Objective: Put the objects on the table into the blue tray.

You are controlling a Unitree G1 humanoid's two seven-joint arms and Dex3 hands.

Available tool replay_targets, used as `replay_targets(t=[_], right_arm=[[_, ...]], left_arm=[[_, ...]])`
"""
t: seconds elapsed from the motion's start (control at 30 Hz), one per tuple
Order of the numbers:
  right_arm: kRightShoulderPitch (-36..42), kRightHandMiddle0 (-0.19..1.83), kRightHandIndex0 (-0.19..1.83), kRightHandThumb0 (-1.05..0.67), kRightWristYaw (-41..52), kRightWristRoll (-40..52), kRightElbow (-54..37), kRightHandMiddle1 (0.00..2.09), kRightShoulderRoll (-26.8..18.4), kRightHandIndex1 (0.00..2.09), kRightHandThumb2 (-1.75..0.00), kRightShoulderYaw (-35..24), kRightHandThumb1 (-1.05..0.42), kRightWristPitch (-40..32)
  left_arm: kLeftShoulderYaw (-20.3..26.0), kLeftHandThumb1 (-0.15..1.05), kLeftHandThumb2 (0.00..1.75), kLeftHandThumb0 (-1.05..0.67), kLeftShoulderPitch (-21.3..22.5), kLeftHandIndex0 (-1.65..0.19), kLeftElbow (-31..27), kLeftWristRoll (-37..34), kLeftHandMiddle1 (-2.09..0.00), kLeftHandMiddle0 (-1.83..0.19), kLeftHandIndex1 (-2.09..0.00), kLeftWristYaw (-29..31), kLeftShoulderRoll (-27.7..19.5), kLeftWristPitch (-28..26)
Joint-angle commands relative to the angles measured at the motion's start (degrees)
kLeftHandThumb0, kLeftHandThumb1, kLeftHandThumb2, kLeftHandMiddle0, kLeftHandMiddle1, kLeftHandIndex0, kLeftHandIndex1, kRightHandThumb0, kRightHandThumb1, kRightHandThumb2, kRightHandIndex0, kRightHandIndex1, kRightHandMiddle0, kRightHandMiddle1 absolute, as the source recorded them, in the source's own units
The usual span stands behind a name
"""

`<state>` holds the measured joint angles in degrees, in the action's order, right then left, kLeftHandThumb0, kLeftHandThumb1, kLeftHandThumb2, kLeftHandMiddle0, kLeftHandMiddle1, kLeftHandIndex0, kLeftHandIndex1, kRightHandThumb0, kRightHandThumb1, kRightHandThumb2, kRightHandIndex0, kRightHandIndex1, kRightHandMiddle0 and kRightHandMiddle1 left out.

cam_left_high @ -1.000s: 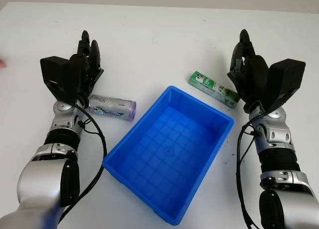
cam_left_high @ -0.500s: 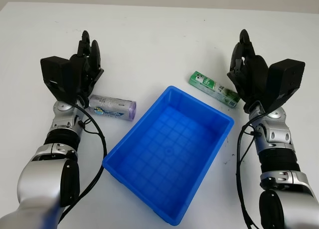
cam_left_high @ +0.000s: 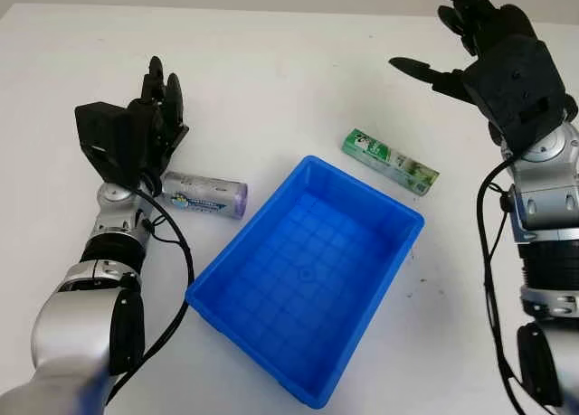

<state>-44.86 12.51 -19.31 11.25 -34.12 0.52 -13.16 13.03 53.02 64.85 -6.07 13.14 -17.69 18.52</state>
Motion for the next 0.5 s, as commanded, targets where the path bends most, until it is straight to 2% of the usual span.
replay_targets(t=[0.0, 0.1, 0.23, 0.47], right_arm=[[-0.73, 0.25, 0.32, -0.59, 2.10, -2.04, 0.29, 0.24, -2.41, 0.23, -0.05, 2.07, -0.80, -0.51], [-0.88, 0.28, 0.33, -0.60, 4.12, -5.38, 1.14, 0.13, -3.26, 0.19, -0.06, 4.92, -0.80, -1.19], [-0.59, 0.29, 0.33, -0.60, 5.75, -9.93, 1.94, 0.11, -4.09, 0.18, -0.06, 8.07, -0.80, -1.84], [0.60, 0.30, 0.38, -0.62, 7.01, -12.25, 1.58, 0.09, -3.67, 0.19, -0.06, 8.77, -0.83, -2.34]], left_arm=[[-0.50, 1.05, 0.71, -0.76, -0.11, 0.19, -0.43, 0.46, 0.00, 0.19, 0.00, 0.08, -0.60, -0.39], [-0.59, 1.05, 0.71, -0.75, 0.02, 0.19, -0.28, 0.64, 0.00, 0.19, 0.00, -0.08, -0.54, -0.32], [-0.91, 1.05, 0.70, -0.76, 0.13, 0.19, -0.30, 0.76, 0.00, 0.19, 0.00, 0.06, -0.71, -0.54], [-0.95, 1.05, 0.69, -0.76, 0.16, 0.19, -0.47, 0.71, 0.00, 0.19, 0.00, 0.07, -0.90, -0.92]])
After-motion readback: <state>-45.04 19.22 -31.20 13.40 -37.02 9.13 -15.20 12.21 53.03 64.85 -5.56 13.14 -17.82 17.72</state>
